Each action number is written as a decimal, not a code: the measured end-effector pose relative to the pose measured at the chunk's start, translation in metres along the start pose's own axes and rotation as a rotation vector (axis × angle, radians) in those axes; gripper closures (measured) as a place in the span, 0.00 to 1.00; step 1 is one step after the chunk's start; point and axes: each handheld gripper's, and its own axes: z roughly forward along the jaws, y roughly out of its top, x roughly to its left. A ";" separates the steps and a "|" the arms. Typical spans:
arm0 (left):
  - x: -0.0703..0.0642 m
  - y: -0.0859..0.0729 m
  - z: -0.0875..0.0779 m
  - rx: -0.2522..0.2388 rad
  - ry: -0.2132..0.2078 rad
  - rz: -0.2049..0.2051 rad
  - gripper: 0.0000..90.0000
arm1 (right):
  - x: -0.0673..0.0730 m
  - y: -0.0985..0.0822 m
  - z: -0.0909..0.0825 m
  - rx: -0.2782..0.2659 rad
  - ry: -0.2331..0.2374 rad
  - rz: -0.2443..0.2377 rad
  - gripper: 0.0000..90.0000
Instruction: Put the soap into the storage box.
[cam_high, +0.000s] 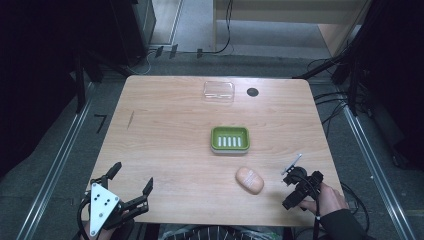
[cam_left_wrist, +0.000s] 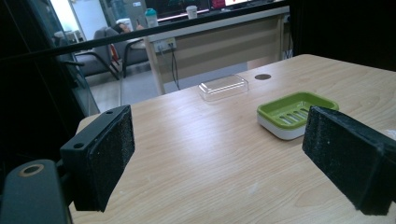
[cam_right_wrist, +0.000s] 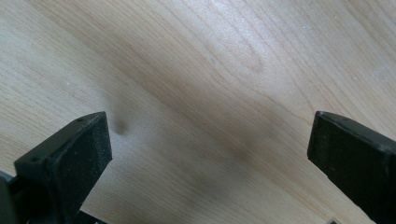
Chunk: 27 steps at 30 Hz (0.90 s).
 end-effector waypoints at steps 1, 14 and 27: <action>0.000 0.000 0.000 0.001 -0.001 0.001 0.11 | 0.000 0.000 0.000 0.001 -0.002 0.000 0.00; 0.000 0.000 0.000 -0.001 0.006 -0.007 0.11 | 0.002 0.002 0.000 0.002 -0.007 -0.009 0.00; -0.001 0.000 0.000 0.003 0.006 -0.003 0.11 | 0.005 0.007 -0.005 -0.017 -0.001 -0.041 0.00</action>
